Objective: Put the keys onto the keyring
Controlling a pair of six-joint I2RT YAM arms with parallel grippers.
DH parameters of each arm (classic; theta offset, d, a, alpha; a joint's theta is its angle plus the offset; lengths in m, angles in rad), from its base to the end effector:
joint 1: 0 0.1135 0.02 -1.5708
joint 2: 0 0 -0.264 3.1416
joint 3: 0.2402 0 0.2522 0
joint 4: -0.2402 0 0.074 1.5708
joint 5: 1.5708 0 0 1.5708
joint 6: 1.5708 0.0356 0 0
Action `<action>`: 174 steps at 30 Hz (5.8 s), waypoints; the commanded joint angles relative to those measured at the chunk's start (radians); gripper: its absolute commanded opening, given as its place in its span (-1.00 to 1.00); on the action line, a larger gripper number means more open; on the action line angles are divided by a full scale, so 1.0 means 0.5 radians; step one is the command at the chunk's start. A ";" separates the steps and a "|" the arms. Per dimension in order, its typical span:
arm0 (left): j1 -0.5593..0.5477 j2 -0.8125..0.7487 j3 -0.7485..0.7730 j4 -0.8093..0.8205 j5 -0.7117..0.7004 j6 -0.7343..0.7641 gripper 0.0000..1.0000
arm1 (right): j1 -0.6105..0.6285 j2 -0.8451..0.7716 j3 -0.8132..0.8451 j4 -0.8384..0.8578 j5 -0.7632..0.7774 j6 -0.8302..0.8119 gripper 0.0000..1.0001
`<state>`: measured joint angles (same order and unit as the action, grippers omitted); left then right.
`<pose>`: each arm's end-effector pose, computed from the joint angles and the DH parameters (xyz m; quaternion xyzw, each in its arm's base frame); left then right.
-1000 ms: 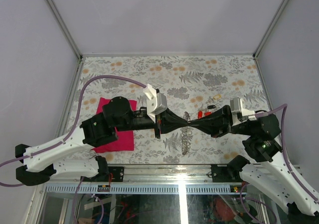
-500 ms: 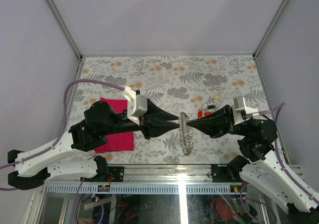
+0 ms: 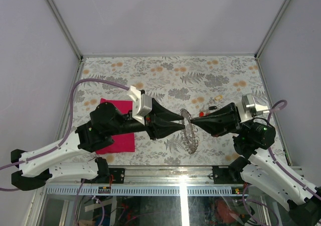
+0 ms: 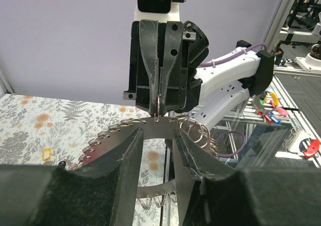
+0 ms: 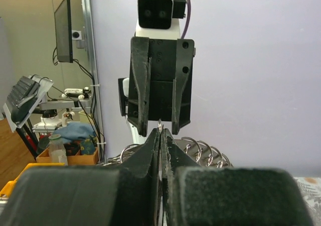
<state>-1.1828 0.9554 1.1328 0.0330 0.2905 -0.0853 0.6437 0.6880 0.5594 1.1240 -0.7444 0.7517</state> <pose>0.0677 -0.1926 0.4539 0.4206 0.4723 -0.5291 0.5658 0.0825 0.0920 0.3933 -0.3339 0.2828 0.6529 0.6182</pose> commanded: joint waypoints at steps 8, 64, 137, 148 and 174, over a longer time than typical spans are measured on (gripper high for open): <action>-0.002 0.035 -0.021 0.282 0.011 -0.054 -0.32 | 0.013 0.014 0.029 0.279 0.020 0.071 -1.00; -0.001 0.137 0.154 0.040 0.016 0.000 -1.00 | 0.015 -0.187 0.128 -0.502 -0.128 -0.375 -0.69; 0.371 2.126 0.774 -0.287 -0.741 -0.156 0.31 | 0.013 -0.574 1.274 -3.895 1.527 -1.053 -1.00; 0.404 2.537 1.228 -0.696 -0.719 0.488 0.17 | 0.013 -0.569 1.271 -3.908 1.432 -1.049 -1.00; 0.501 2.786 1.528 -0.723 -0.369 0.737 -0.19 | 0.013 -0.591 1.205 -3.921 1.305 -1.010 -1.00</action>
<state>-0.9352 2.3302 1.8534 -0.3141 0.0673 0.2584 0.6460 0.3874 1.1580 -0.8867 -0.0643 0.2363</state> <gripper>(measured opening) 0.408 0.010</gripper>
